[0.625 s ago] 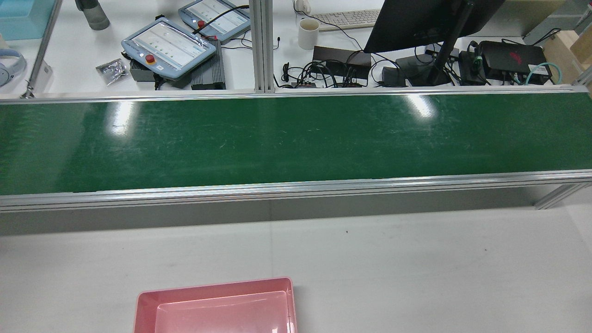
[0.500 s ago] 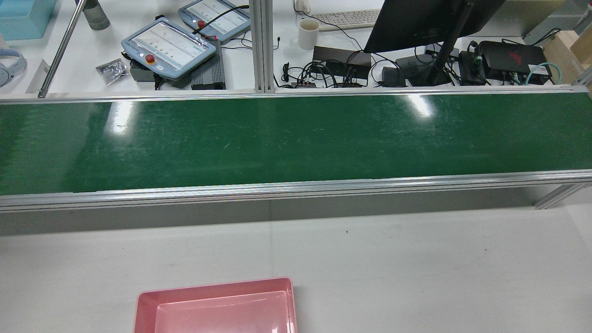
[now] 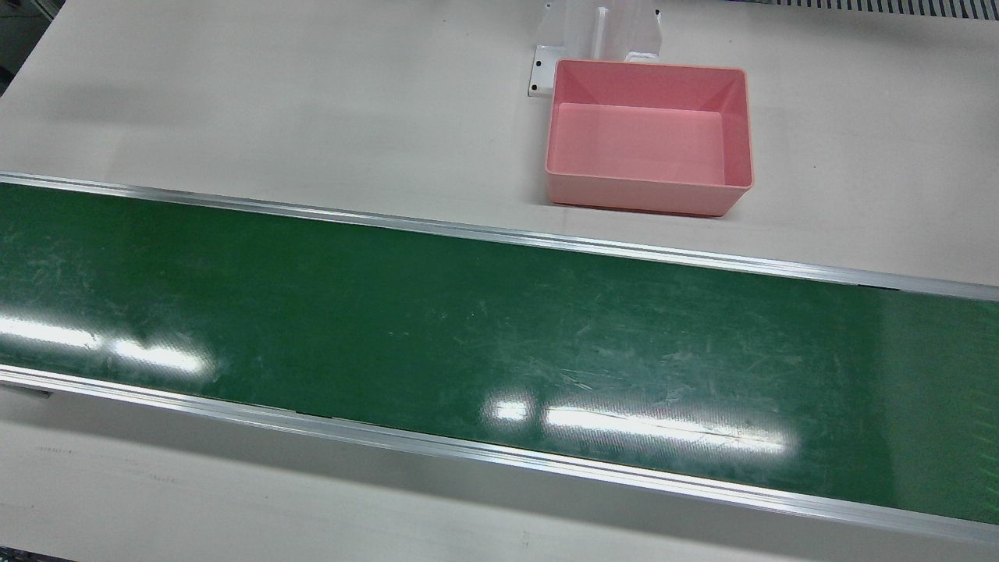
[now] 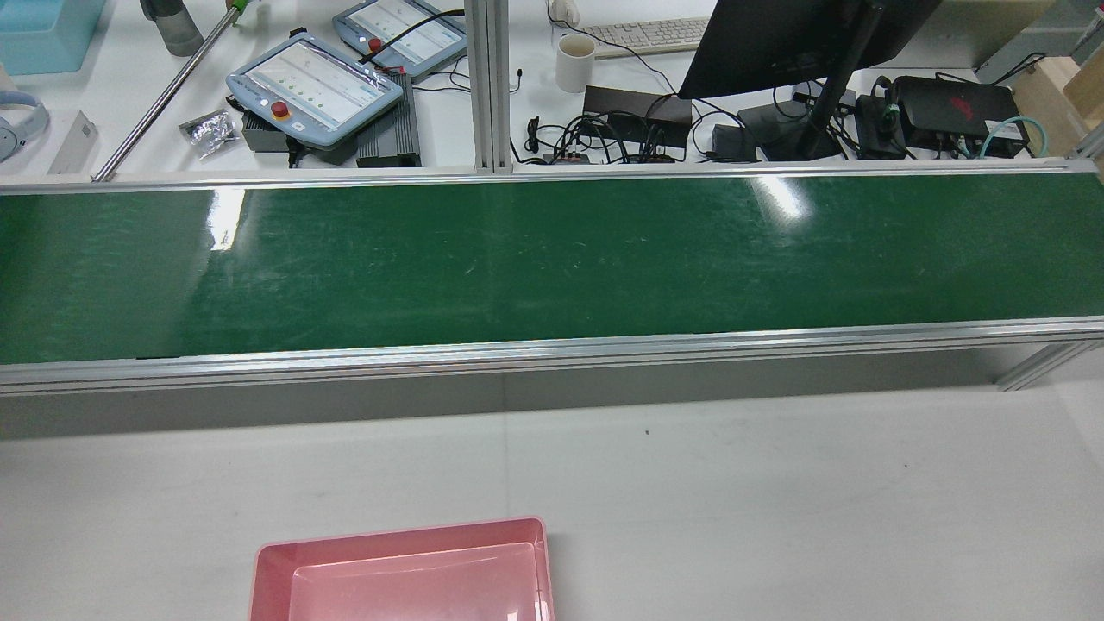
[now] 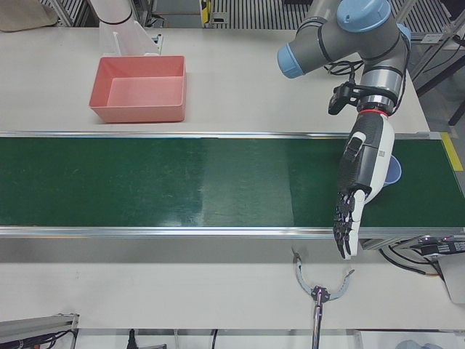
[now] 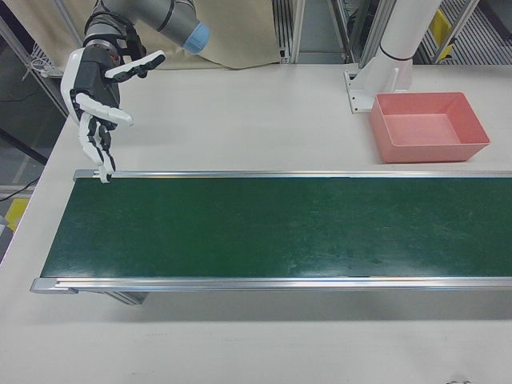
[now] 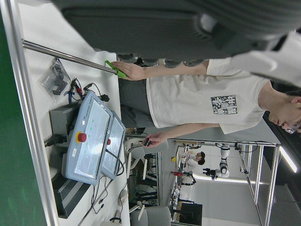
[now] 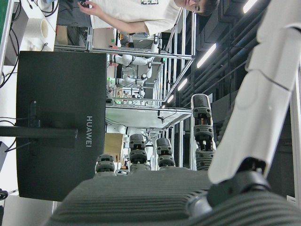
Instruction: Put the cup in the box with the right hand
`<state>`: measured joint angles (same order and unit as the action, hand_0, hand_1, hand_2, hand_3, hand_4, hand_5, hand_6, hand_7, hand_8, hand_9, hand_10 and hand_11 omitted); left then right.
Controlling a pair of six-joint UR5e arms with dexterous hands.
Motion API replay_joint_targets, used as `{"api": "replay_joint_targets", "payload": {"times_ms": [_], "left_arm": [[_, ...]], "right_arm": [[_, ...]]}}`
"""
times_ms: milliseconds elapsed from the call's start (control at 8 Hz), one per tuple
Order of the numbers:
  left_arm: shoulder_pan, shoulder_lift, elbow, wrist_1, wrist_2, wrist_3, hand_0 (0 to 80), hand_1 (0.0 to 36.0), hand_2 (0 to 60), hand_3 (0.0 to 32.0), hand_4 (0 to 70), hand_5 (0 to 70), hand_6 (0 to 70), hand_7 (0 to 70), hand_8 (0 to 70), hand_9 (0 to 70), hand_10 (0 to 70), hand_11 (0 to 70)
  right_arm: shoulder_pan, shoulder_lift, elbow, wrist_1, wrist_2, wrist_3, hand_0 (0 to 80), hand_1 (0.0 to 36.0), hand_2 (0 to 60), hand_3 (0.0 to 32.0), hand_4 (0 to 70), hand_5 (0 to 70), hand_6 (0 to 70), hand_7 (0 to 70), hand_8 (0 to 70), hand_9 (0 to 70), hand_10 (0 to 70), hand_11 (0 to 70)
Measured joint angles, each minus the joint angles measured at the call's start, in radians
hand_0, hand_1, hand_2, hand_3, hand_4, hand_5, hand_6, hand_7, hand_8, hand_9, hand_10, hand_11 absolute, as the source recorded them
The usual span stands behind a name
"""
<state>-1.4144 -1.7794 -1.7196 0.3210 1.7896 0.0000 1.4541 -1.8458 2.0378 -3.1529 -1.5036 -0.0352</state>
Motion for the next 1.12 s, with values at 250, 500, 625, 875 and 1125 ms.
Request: {"api": "replay_joint_targets", "payload": {"times_ms": [250, 500, 625, 875, 1125], "left_arm": [[0.0, 0.0, 0.0, 0.0, 0.0, 0.0, 0.0, 0.0, 0.0, 0.0, 0.0, 0.0, 0.0, 0.0, 0.0, 0.0, 0.0, 0.0], [0.0, 0.0, 0.0, -0.001, 0.0, -0.001, 0.0, 0.0, 0.0, 0.0, 0.0, 0.0, 0.0, 0.0, 0.0, 0.0, 0.0, 0.0], [0.0, 0.0, 0.0, -0.001, 0.0, -0.001, 0.0, 0.0, 0.0, 0.0, 0.0, 0.0, 0.0, 0.0, 0.0, 0.0, 0.0, 0.0], [0.0, 0.0, 0.001, -0.002, 0.0, 0.0, 0.0, 0.0, 0.0, 0.0, 0.0, 0.0, 0.0, 0.0, 0.0, 0.0, 0.0, 0.0], [0.0, 0.0, 0.0, -0.002, 0.0, -0.001, 0.0, 0.0, 0.0, 0.0, 0.0, 0.0, 0.0, 0.0, 0.0, 0.0, 0.0, 0.0]], "right_arm": [[-0.001, -0.026, 0.05, -0.001, -0.003, 0.003, 52.5, 10.3, 0.0, 10.8, 18.3, 7.1, 3.6, 17.7, 12.4, 10.8, 3.4, 6.2], [-0.004, -0.021, 0.045, -0.001, -0.001, -0.002, 52.2, 10.3, 0.0, 10.4, 18.9, 7.0, 3.7, 18.0, 12.5, 11.4, 3.5, 6.3], [-0.003, -0.017, 0.039, -0.001, -0.001, -0.005, 52.1, 10.3, 0.0, 10.6, 19.4, 6.9, 3.6, 18.1, 12.4, 11.4, 3.5, 6.3], [-0.003, -0.021, 0.035, -0.002, -0.002, -0.012, 52.0, 10.2, 0.0, 10.8, 18.9, 6.8, 3.5, 17.7, 12.1, 11.2, 3.3, 6.0], [-0.007, -0.022, 0.036, -0.005, -0.003, -0.025, 52.3, 10.9, 0.0, 8.8, 25.1, 6.5, 4.1, 20.7, 11.6, 11.7, 3.2, 5.9]]}}
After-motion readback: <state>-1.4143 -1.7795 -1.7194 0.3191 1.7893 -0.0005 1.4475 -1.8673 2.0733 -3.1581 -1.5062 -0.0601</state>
